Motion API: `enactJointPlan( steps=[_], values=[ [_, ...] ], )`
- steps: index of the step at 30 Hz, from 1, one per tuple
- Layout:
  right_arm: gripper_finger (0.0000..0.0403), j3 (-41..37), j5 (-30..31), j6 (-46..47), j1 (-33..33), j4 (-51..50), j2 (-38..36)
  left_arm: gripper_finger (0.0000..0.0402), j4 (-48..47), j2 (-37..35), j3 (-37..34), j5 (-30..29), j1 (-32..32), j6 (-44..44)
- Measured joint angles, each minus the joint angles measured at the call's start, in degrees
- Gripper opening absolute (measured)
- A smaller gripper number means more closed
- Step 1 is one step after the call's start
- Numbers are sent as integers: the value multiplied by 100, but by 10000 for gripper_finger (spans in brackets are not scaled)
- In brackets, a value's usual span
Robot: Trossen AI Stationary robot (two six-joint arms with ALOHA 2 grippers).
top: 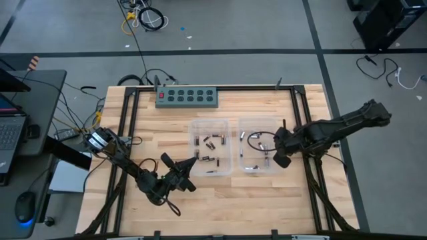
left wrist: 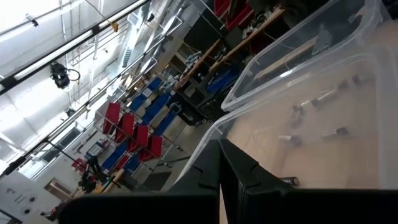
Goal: Sort batteries
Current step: Move the transparent bins to the top right
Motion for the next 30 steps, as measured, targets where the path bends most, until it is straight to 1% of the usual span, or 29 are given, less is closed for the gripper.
enactJointPlan(
  steps=[7,12,14,22,26,30],
  values=[
    [0,-2,-2,-468,-256,372,181,0,-2,0,0,-71,0,26],
    [0,-2,125,-920,-510,368,287,0,-64,0,0,-264,0,32],
    [0,-2,159,-1138,-638,365,300,0,-71,0,0,-254,0,36],
    [0,-2,862,-2085,-966,403,297,0,-38,0,-22,-292,0,72],
    [0,-2,910,-2378,-1110,510,297,0,-34,0,-85,-290,0,76],
    [0,-4,1054,-2755,-1209,854,297,0,-37,0,-219,-309,0,78]
  ],
)
